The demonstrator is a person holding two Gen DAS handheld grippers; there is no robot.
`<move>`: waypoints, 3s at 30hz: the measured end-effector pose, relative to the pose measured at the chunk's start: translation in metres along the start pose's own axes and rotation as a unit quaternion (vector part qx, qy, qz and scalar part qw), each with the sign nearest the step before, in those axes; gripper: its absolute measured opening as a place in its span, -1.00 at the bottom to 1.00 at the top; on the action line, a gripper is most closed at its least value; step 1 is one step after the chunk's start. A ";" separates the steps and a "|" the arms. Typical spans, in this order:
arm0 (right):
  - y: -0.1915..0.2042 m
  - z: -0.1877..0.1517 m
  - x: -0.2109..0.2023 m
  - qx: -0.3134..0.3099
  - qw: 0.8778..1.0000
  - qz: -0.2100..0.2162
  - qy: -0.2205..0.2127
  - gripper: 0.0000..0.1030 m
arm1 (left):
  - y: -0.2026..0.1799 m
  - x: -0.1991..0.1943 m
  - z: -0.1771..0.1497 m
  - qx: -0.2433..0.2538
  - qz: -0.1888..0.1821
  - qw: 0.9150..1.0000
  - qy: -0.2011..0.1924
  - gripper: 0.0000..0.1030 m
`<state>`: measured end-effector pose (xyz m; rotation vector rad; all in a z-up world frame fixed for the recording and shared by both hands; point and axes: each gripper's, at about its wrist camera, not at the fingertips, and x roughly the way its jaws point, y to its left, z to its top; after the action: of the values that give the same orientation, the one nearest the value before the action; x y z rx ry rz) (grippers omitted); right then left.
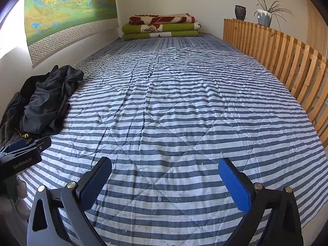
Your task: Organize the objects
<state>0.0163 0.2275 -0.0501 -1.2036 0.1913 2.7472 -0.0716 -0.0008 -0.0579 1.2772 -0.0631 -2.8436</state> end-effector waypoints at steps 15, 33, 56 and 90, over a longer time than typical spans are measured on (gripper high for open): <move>0.002 0.008 -0.002 -0.009 1.000 -0.019 -0.004 0.99 | 0.003 -0.024 0.005 -0.016 -0.036 0.999 -0.001 1.00; 0.001 0.009 -0.033 -0.001 0.999 -0.014 -0.036 0.99 | -0.006 -0.060 -0.002 -0.014 -0.056 0.998 -0.004 0.98; -0.006 0.004 -0.036 0.003 0.999 -0.012 -0.043 0.99 | -0.015 -0.038 -0.007 0.030 -0.031 0.999 0.012 0.87; -0.005 0.013 -0.020 0.002 0.999 -0.026 -0.031 0.99 | -0.011 -0.023 0.011 0.005 -0.045 0.999 0.004 0.87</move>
<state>0.0212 0.2327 -0.0265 -1.1034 0.1578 2.7344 -0.0648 0.0112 -0.0335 1.3270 -0.0202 -2.9165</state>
